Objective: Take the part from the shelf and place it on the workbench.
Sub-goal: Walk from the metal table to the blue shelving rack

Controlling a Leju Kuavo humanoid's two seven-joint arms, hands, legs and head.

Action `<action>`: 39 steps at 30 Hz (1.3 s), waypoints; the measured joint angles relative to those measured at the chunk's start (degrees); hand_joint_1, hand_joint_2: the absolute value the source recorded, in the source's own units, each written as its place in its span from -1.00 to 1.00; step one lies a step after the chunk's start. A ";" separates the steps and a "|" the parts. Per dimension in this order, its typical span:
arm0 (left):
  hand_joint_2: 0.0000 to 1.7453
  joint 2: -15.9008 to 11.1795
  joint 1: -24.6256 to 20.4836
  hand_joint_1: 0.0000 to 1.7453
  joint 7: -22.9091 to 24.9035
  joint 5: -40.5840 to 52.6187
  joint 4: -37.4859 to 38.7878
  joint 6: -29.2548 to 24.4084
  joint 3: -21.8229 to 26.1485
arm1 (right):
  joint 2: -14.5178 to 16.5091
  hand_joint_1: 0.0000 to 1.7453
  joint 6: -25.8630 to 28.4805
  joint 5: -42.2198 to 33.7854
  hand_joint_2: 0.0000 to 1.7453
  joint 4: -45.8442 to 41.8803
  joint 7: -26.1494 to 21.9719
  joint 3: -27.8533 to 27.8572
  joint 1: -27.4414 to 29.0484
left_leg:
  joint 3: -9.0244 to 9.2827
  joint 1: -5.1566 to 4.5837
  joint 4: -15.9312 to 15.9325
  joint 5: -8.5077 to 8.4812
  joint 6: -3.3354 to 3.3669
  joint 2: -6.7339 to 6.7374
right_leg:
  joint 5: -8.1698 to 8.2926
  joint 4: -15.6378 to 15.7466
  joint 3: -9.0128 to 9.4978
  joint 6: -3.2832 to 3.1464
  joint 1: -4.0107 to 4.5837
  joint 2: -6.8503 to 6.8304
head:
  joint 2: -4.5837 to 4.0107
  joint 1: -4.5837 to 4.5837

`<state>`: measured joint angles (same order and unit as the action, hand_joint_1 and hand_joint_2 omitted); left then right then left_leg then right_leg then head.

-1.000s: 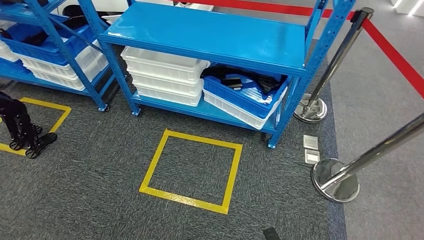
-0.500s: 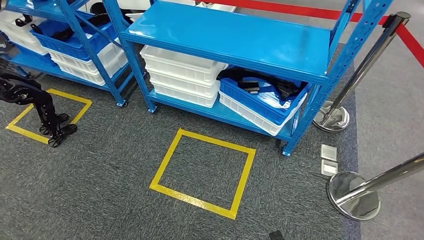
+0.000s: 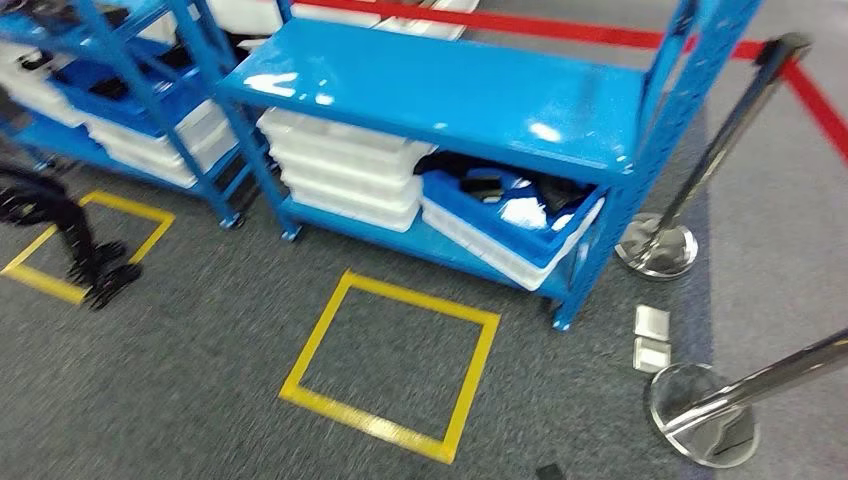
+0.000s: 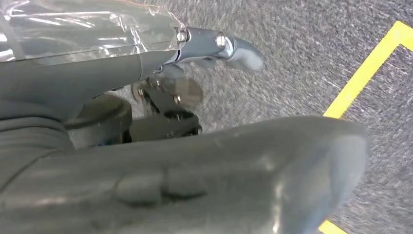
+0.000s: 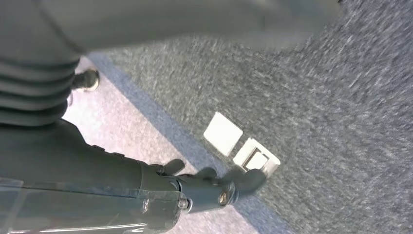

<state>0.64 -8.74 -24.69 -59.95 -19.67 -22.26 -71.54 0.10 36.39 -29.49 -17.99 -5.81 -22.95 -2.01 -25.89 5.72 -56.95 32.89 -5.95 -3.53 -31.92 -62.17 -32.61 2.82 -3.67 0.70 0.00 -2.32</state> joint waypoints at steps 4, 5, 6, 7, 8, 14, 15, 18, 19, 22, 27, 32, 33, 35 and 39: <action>-1.00 -0.01 -0.18 -1.00 0.08 0.06 -0.01 -0.16 0.00 | -0.21 -1.00 0.13 -0.61 -1.00 0.01 -0.07 -0.38 0.09 | -5.45 -0.67 -10.33 -0.25 0.66 2.54 | -0.23 1.42 2.91 -1.78 0.63 -1.04 | 0.00 0.96; -1.00 -0.01 -0.15 -1.00 0.08 0.02 -0.01 -0.40 0.00 | -0.24 -1.00 0.16 -0.85 -1.00 0.01 -0.08 -0.51 0.02 | -8.15 -1.23 -13.81 1.24 1.07 2.87 | -0.45 1.71 3.38 -2.04 0.71 -1.19 | 0.00 1.08; -1.00 -0.01 -0.04 -1.00 0.10 -0.04 -0.01 -0.75 0.00 | -0.25 -1.00 0.17 -1.02 -1.00 0.01 -0.07 -0.66 0.01 | -10.56 -1.74 -16.45 2.87 1.45 2.95 | -0.76 1.90 3.83 -2.27 0.78 -1.31 | 0.00 1.14; -1.00 -0.01 0.11 -1.00 0.12 -0.10 -0.01 -1.15 0.00 | -0.25 -1.00 0.18 -1.14 -1.00 0.01 -0.07 -0.81 0.02 | -12.31 -2.12 -17.66 3.96 1.86 2.96 | -1.17 2.01 4.31 -2.42 0.84 -1.36 | 0.00 1.16; -1.00 -0.01 0.24 -1.00 0.15 -0.15 -0.01 -1.52 0.00 | -0.25 -1.00 0.18 -1.22 -1.00 0.01 -0.05 -0.94 0.06 | -13.28 -2.41 -17.19 3.98 2.29 2.97 | -1.67 2.07 4.90 -2.45 0.86 -1.34 | 0.00 1.16; -1.00 0.11 0.95 -1.00 0.21 -0.52 -0.04 -2.22 0.01 | -0.26 -1.00 0.24 -1.73 -1.00 0.14 0.02 -1.64 -0.18 | -13.60 -3.72 -6.15 -6.82 3.88 3.68 | -4.55 2.84 7.91 -0.73 1.03 -1.20 | 0.00 1.60; -1.00 0.17 0.93 -1.00 0.22 -0.56 -0.05 -2.27 0.01 | -0.26 -1.00 0.26 -1.78 -1.00 0.14 0.03 -1.69 -0.32 | -13.48 -3.86 -5.89 -6.70 4.17 3.60 | -4.66 3.41 8.14 -0.36 1.02 -1.22 | 0.00 1.59; -1.00 0.26 0.73 -1.00 0.21 -0.56 -0.07 -2.39 0.01 | -0.21 -1.00 0.29 -1.83 -1.00 0.12 0.03 -1.74 -0.61 | -12.33 -3.79 -4.97 -6.26 5.29 3.35 | -6.15 2.17 8.29 0.15 0.79 -1.30 | 0.00 0.91; -1.00 0.28 0.63 -1.00 0.20 -0.56 -0.07 -2.40 0.02 | -0.20 -1.00 0.30 -1.86 -1.00 0.11 0.02 -1.76 -0.70 | -11.75 -3.88 -4.60 -6.06 5.67 3.36 | -7.43 -0.91 6.76 0.02 0.93 -1.26 | 0.00 0.60; -1.00 0.37 0.46 -1.00 0.20 -0.56 -0.07 -2.41 0.02 | -0.26 -1.00 0.40 -2.38 -1.00 0.11 0.02 -1.92 -0.66 | -10.56 -4.67 -4.29 -5.35 6.71 3.31 | -10.00 -12.23 -0.75 -0.66 1.85 -1.09 | 0.00 -0.18; -1.00 0.52 0.42 -1.00 0.18 -0.37 -0.09 -2.59 0.02 | -0.54 -1.00 0.58 -3.47 -1.00 0.13 0.03 -2.60 -0.35 | -8.97 -5.85 -4.36 -4.26 7.06 2.51 | -0.07 -1.94 -0.49 -3.12 3.37 -0.66 | 0.00 -0.74; -1.00 0.62 0.34 -1.00 0.10 -0.04 -0.13 -2.77 0.02 | -0.66 -1.00 0.70 -4.09 -1.00 0.14 0.06 -3.25 -0.40 | -8.88 -6.03 -4.10 -4.12 6.68 2.36 | 0.91 1.68 0.35 -3.03 3.69 -0.39 | 0.00 -0.53; -1.00 0.61 0.34 -1.00 0.08 -0.04 -0.14 -2.80 0.02 | -0.68 -1.00 0.71 -4.09 -1.00 0.14 0.06 -3.34 -0.36 | -8.76 -5.99 -3.96 -4.21 6.66 2.35 | 0.91 1.68 0.40 -3.02 3.72 -0.40 | 0.00 -0.53; -1.00 0.60 0.30 -1.00 0.08 -0.04 -0.14 -2.88 0.02 | -0.71 -1.00 0.72 -4.08 -1.00 0.14 0.06 -3.54 -0.41 | -8.50 -6.01 -3.67 -4.26 6.55 2.35 | 0.88 1.69 0.49 -3.09 3.71 -0.39 | 0.00 -0.51; -1.00 0.60 0.25 -1.00 0.08 -0.04 -0.14 -2.92 0.02 | -0.69 -1.00 0.74 -4.08 -1.00 0.14 0.06 -3.98 -0.48 | -8.18 -6.03 -3.33 -4.30 6.44 2.35 | 0.75 1.69 0.63 -3.31 3.69 -0.40 | 0.00 -0.52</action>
<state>1.25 -8.49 -24.61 -60.00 -19.80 -25.18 -71.52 -0.60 37.12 -33.57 -17.86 -5.75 -26.93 -2.49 -34.07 -0.31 -60.28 28.58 0.49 -1.18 -31.18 -60.48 -31.98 -0.49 0.03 0.29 0.00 -2.84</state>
